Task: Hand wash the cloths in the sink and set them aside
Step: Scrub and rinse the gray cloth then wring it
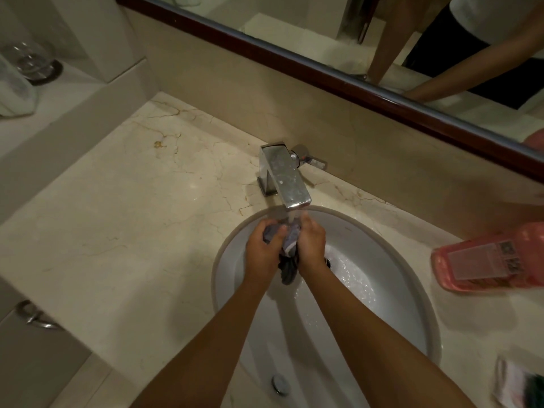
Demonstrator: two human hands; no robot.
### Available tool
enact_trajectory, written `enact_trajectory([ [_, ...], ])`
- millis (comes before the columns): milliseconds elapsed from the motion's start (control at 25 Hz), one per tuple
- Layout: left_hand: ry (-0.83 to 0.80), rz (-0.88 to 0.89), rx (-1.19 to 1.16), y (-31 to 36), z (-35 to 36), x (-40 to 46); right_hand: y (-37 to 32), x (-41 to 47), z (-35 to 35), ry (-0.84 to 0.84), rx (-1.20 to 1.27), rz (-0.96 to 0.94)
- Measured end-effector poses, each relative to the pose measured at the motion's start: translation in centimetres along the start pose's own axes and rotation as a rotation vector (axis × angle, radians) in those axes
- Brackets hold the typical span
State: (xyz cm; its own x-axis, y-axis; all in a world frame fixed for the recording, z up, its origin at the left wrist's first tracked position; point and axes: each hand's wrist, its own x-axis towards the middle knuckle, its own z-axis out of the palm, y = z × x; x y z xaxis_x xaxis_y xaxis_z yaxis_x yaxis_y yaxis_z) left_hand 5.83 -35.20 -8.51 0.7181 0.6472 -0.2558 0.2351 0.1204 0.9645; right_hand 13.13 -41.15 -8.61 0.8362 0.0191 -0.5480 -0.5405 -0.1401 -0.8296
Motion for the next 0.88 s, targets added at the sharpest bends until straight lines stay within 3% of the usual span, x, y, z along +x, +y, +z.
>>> enact_trajectory([
  [120, 0.184, 0.003, 0.042, 0.3, 0.4, 0.6, 0.9, -1.1, -0.3, -0.218, 0.188, 0.019],
  [240, 0.216, -0.036, 0.002, 0.5, 0.9, 0.8, 2.4, -1.8, -0.8, -0.298, 0.013, -0.233],
  [440, 0.097, -0.087, -0.029, 0.8, 1.2, -0.1, 1.8, -0.8, -0.8, -0.176, -0.059, -0.304],
  [680, -0.089, -0.031, 0.095, 0.4, 0.0, -0.3, 1.6, 0.0, -0.3, 0.014, -0.128, -0.163],
  [880, 0.035, -0.125, -0.004, -0.3, 0.2, 0.2, 1.8, -0.1, -0.2, 0.068, -0.069, 0.032],
])
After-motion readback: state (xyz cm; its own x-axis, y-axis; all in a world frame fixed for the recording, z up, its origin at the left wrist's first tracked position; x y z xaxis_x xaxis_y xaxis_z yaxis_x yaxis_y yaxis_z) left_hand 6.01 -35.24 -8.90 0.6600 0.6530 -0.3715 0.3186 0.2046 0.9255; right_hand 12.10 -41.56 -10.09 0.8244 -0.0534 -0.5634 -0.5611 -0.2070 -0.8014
